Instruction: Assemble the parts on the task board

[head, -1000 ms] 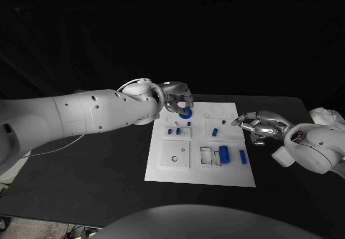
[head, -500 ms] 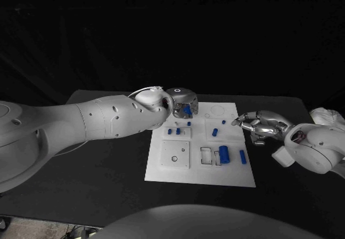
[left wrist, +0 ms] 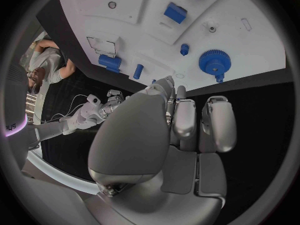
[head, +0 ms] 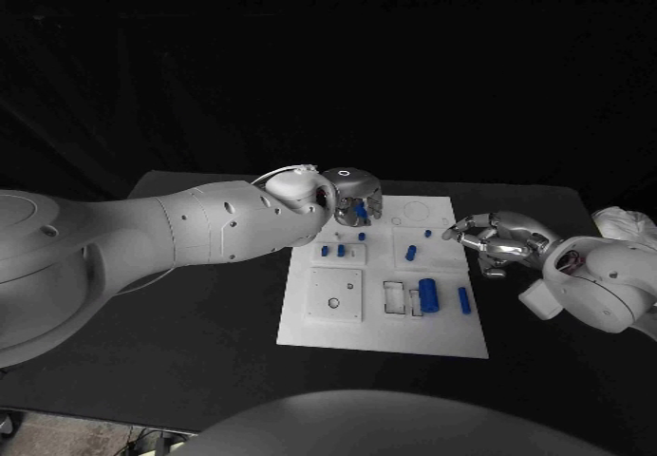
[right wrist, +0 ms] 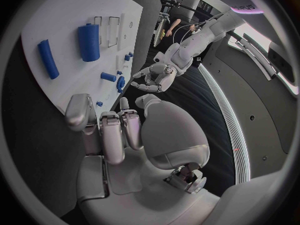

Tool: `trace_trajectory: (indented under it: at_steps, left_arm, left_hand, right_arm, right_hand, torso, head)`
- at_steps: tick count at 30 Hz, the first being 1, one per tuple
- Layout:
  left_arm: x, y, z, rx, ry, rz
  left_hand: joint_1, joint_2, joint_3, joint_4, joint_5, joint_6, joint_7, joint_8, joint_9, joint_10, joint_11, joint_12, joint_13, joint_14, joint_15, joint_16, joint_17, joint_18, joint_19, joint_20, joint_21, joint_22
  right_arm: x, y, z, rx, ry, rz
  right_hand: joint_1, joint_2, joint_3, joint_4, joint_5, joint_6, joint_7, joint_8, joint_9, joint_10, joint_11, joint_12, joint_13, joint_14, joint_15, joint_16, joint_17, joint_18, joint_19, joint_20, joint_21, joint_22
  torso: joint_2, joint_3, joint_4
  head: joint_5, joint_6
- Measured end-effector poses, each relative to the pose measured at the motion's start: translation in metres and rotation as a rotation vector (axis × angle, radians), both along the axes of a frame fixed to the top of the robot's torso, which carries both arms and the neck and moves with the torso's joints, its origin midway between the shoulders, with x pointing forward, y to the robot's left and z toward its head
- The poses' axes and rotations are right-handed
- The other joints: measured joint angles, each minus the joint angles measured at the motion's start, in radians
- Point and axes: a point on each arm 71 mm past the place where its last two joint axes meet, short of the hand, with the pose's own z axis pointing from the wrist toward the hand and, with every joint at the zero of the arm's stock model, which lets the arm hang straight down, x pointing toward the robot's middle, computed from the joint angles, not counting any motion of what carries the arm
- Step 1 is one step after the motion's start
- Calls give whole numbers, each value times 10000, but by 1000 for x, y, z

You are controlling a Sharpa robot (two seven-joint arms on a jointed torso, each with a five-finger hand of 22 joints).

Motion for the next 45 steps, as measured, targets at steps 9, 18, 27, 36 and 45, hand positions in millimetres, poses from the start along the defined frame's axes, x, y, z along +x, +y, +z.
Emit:
trace_trajectory:
  at_steps: [9,18,27,36,45]
  left_arm:
    - [2,-3,-3,163,146,15]
    - [2,-3,-20,545,585,180]
    - [5,1,-30,858,775,445]
    - [6,2,-33,935,784,535]
    - [7,1,-36,982,812,570]
  left_hand:
    - [0,0,57,-57,-197,104,-33,0,-113,285,-34,0,-68,-37,-36,0,-53,0,0,0,-93,-1]
    - [-276,-276,9,-10,-313,139,-69,-76,-283,376,-54,-29,-206,-38,-36,0,-53,0,-1,0,-93,-2]
    - [-330,-330,-29,27,-313,84,-124,-174,-393,376,-54,-111,-290,-38,-36,0,-96,-1,-1,0,-93,-3]
    - [-330,-329,115,-116,233,41,-166,-175,-558,376,-54,-190,-398,-111,-37,0,-178,0,-1,0,-144,-3]
    - [-270,-269,288,-289,641,8,-199,-174,-666,376,-54,-190,-418,-147,-72,0,-272,-1,-1,0,-192,-4]
  right_arm:
    - [1,0,0,-13,8,-3]
    - [0,0,0,-16,11,-11]
    - [0,0,0,-10,14,-10]
    - [0,0,0,-6,19,2]
    - [0,-1,0,-11,27,-3]
  right_hand:
    - [0,0,54,0,0,0,0,0,-1,0,0,0,0,0,0,0,-1,-1,0,0,0,0]
    - [0,1,54,0,0,0,0,0,-2,0,0,0,0,0,0,-3,-2,0,-2,-2,0,7]
    - [-1,1,54,0,0,0,0,0,-3,0,0,0,0,0,0,-39,-3,-1,-37,-37,0,6]
    - [-1,1,54,1,0,0,0,39,5,1,0,0,0,0,0,-39,-4,-1,-36,-37,-41,5]
    - [-1,1,54,1,0,0,0,39,4,1,0,0,0,0,0,-39,-4,-1,-36,-37,-41,5]
  torso:
    - [2,0,-4]
    - [4,-2,-3]
    - [10,-2,1]
    - [-2,1,3]
    - [-2,1,-1]
  head:
    - [-32,0]
    - [-63,0]
    - [-92,0]
    - [-99,0]
    - [-122,0]
